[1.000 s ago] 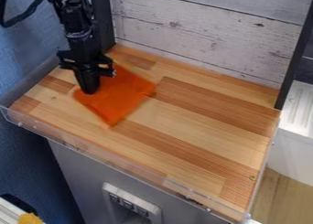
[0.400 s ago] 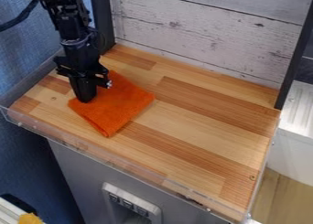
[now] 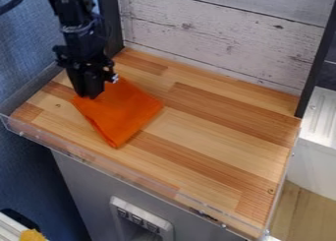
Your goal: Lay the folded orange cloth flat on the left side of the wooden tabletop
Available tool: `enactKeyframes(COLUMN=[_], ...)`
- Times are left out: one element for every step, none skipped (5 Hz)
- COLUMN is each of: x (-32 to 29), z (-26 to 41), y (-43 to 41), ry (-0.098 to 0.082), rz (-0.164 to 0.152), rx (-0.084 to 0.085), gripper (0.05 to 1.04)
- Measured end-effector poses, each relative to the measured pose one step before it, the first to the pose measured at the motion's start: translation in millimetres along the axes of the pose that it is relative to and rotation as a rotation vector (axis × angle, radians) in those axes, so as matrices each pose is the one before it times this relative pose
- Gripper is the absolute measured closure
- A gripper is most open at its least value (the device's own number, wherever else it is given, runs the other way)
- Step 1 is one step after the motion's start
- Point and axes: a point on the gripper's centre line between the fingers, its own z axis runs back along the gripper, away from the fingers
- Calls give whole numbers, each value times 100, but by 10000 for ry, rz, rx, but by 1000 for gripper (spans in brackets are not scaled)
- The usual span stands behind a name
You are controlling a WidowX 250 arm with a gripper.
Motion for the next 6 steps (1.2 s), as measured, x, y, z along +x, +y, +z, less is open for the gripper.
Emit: enactKeyframes(x=[-370,-353,-413,-763,-780,-621], z=[2300,1996,1243,927,702,653], y=[-3691,-3981,-3673,-3167,-2357,-1518], ry=[11,-21,53,164,100,-58], rz=[-187,-8,-7,-3,65,85], rx=[137,102,15,-40,-92,-63], gripper=[297,83,81,84,84,84])
